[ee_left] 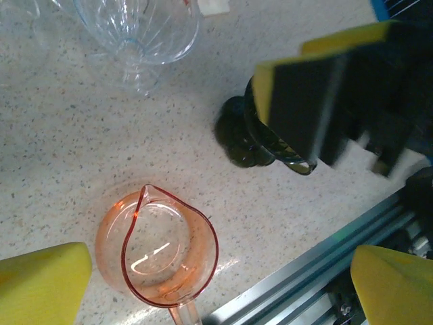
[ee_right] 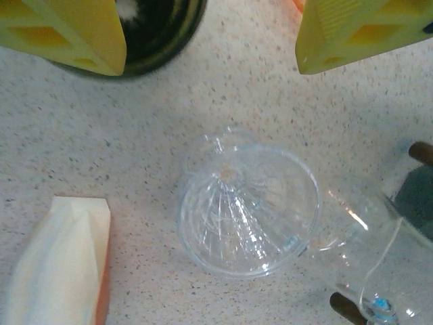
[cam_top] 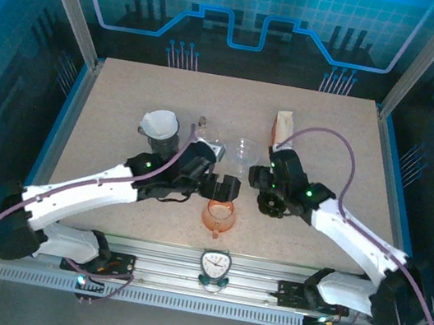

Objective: Place the coffee filter in the dripper

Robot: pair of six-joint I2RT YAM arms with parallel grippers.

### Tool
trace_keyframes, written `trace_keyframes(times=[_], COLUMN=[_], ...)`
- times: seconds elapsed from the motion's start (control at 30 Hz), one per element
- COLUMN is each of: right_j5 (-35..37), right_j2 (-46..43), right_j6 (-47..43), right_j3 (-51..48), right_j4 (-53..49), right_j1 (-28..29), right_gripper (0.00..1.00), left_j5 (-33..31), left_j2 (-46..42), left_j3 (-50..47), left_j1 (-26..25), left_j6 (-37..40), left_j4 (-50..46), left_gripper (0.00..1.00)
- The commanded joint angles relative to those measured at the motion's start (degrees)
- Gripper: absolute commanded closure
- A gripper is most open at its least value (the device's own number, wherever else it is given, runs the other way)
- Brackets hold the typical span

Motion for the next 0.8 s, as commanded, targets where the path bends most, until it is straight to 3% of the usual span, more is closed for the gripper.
trace_keyframes(times=[0.0,0.17,0.4,0.77], right_j5=[-5.7,-9.8,-11.6,-10.4], right_j2=[6.2,16.3,25.7,28.0], right_j6=[0.1,1.8,4.6,6.5], right_j3=[4.5,9.6,14.5,15.8], right_j4=[3.8,6.4,6.8,6.0], right_j1=[-3.4,-7.2,-9.4,-9.7], right_gripper=[0.33,0.37,0.49,0.82], left_j5=[-1.7,-3.2,-7.2,-9.2], left_j2=[-5.1,-14.9,-25.5,-28.3], left_j3=[-8.1,-19.0,-28.8,-31.4], left_j1=[-0.2,-0.2,-0.2,-0.2], left_j6=[-1.0,-3.7,-6.7,-8.0], left_j4=[6.3,13.5,15.4,14.1], left_gripper=[0.01,0.01,0.01,0.01])
